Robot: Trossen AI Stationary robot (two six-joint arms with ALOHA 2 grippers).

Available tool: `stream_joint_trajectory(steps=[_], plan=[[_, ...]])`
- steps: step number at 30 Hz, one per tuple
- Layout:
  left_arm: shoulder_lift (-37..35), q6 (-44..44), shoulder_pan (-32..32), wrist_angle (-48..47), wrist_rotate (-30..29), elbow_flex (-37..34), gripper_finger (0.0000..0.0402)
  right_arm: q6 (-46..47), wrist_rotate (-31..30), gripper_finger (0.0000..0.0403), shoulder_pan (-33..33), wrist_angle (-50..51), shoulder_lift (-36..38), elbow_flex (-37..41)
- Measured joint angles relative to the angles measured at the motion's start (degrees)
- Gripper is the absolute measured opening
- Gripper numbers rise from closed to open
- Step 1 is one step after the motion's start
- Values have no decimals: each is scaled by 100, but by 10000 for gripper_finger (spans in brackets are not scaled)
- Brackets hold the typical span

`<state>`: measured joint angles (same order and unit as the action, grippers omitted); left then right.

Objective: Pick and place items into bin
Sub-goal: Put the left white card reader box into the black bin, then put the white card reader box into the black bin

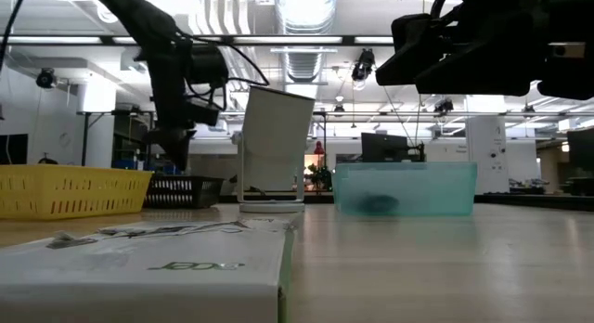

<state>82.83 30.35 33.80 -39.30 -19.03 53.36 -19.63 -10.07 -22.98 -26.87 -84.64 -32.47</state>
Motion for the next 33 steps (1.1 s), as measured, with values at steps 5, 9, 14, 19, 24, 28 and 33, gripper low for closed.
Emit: stream_joint_trajectory(steps=[5, 9, 14, 19, 24, 28, 33], plan=[[260, 63, 11, 51, -114, 15, 0, 12, 0, 224, 0, 4, 0, 0], [453, 63, 93, 95, -125, 17, 0, 12, 0, 224, 0, 7, 0, 0], [721, 61, 111, 89, -25, 20, 0, 9, 1, 224, -1, 7, 0, 0], [941, 175, 111, 34, 190, 22, 0, 6, 1, 224, 0, 7, 0, 0], [779, 158, 102, -342, 25, 163, 0, -4, 0, 224, 0, 7, 0, 0], [320, -119, 34, -605, 146, 264, 0, 7, 0, 224, 0, 7, 0, 0], [-372, -448, -450, -738, 945, 168, 0, 11, 0, 224, 0, 8, 0, 0]])
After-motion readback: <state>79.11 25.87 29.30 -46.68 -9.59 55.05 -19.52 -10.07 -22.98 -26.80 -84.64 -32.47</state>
